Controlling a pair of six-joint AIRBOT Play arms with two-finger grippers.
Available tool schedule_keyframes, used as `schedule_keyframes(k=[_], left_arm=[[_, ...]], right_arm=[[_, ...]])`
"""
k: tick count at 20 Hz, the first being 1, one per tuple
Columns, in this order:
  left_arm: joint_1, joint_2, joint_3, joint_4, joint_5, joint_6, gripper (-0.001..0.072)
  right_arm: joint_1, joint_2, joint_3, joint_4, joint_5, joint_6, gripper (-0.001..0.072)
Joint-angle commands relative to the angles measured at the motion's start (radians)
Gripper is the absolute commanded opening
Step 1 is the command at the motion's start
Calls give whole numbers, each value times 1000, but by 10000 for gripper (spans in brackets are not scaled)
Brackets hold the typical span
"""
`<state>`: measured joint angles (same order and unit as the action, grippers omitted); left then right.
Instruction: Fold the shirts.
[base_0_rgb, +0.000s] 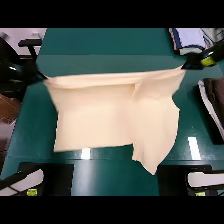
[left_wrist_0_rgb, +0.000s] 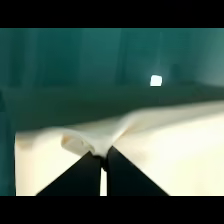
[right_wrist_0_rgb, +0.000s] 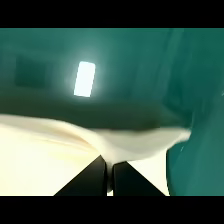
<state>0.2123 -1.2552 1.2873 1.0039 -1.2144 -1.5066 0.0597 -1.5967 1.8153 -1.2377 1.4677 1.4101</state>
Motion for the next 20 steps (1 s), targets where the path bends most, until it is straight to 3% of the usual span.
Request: schedule_keyframes(k=[1, 5, 8, 13, 20], left_arm=[[-86, -240, -1, -4, 162, 23, 25], [-157, -415, 208, -2, 231, 19, 26], [-156, -428, 311, 47, 267, -1, 25], [-154, -429, 348, 129, 175, -3, 27], [-154, -429, 215, 188, 39, 19, 27]], right_arm=[[5, -196, 72, 14, -55, -1, 13], [4, -304, 245, 14, -92, -1, 14], [-12, -284, 225, 15, -134, -1, 14], [-33, -167, 10, 10, -116, -2, 14], [-29, 16, -409, 8, -194, -7, 15]])
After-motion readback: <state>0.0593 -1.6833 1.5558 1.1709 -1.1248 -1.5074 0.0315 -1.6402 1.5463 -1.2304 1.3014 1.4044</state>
